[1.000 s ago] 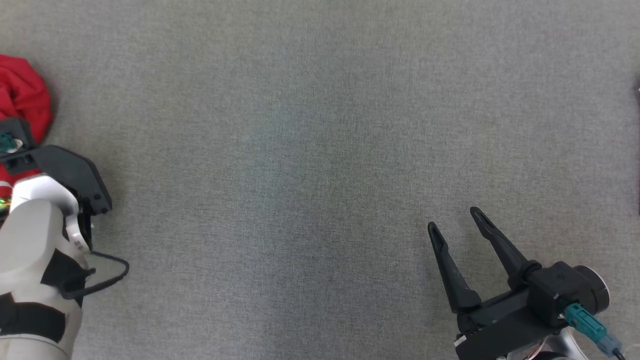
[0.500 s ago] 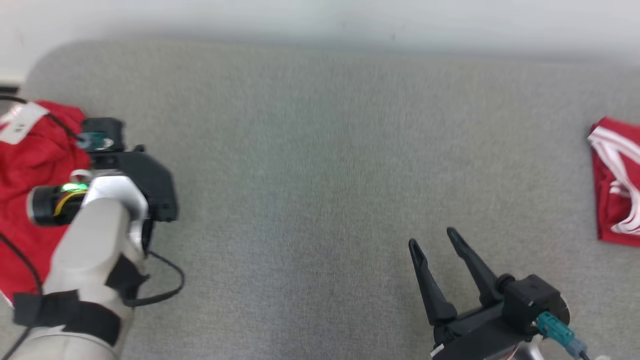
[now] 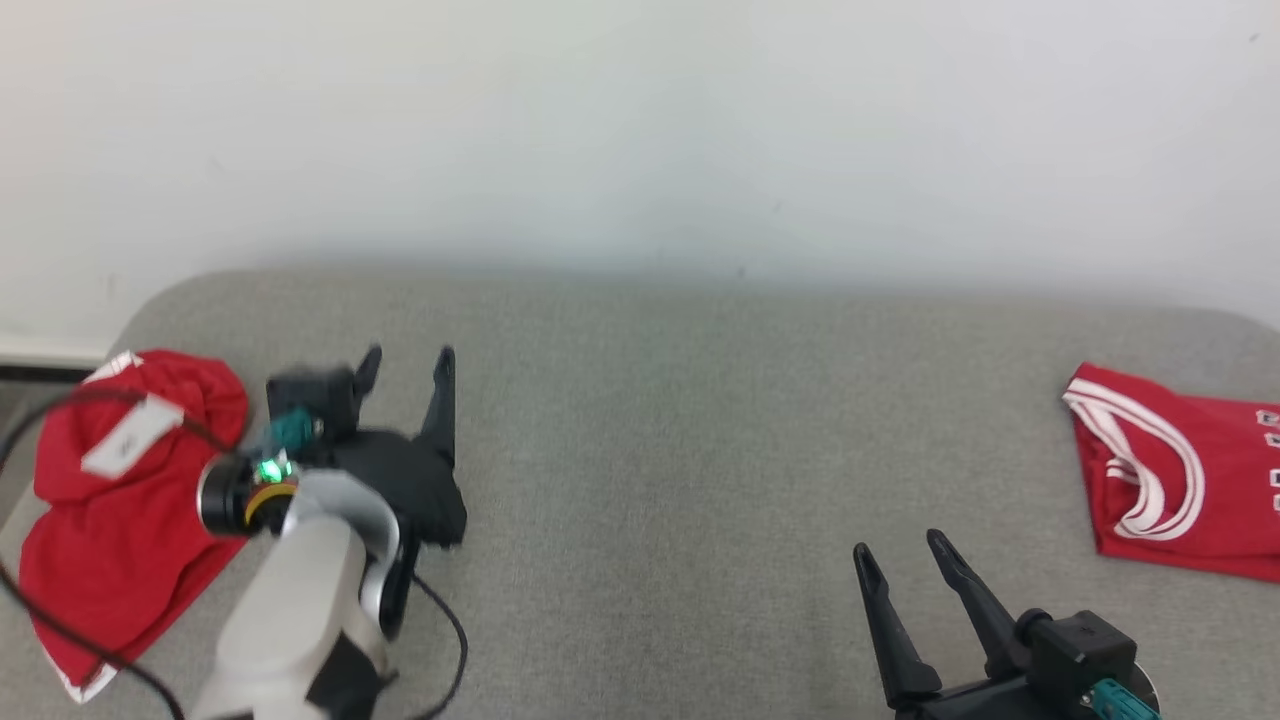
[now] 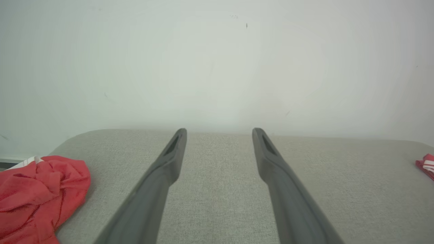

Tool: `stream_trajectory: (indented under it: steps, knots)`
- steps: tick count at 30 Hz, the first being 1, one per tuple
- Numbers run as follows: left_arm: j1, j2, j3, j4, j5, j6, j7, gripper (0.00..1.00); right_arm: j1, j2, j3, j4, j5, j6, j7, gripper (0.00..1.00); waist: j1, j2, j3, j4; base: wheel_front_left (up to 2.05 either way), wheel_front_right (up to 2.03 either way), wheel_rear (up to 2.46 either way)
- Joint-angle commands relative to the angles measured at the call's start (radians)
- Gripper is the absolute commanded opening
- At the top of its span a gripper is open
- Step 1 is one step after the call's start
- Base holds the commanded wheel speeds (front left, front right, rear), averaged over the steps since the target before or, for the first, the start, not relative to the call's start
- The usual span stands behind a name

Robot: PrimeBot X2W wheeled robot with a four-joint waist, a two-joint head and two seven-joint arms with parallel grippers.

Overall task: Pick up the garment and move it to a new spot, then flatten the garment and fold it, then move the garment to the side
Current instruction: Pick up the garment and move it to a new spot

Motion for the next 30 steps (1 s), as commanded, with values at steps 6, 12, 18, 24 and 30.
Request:
stream_trajectory:
  steps: [6,12,18,24,30]
  knots:
    - [0.273,-0.005,0.035,-0.255,-0.047,-0.009,-0.05,1.0,0.036,0.003,-0.039,-0.024,-0.005,-0.003,0.003,1.0,0.0004,0.0002,-0.122,-0.086,0.0,0.0,0.0]
    - [0.629,-0.014,0.129,-0.682,-0.039,0.014,-0.052,1.0,0.021,0.003,-0.086,-0.012,-0.011,-0.003,0.005,1.0,0.0004,0.0002,-0.124,-0.12,0.0,0.0,0.0]
    - [0.823,-0.017,0.172,-0.861,0.018,0.048,-0.052,1.0,0.031,0.003,-0.164,0.024,-0.069,-0.003,-0.027,1.0,0.0004,0.0002,-0.128,-0.118,0.0,0.0,0.0]
    - [0.911,0.017,0.179,-0.891,0.093,0.071,-0.052,1.0,0.027,0.003,-0.201,0.059,-0.077,-0.003,-0.075,1.0,0.0004,0.0002,-0.13,-0.111,0.0,0.0,0.0]
    - [0.923,0.029,0.183,-0.872,0.095,0.063,-0.052,1.0,0.028,0.003,-0.2,0.086,-0.068,-0.003,-0.089,1.0,0.0004,0.0002,-0.13,-0.099,0.0,0.0,0.0]
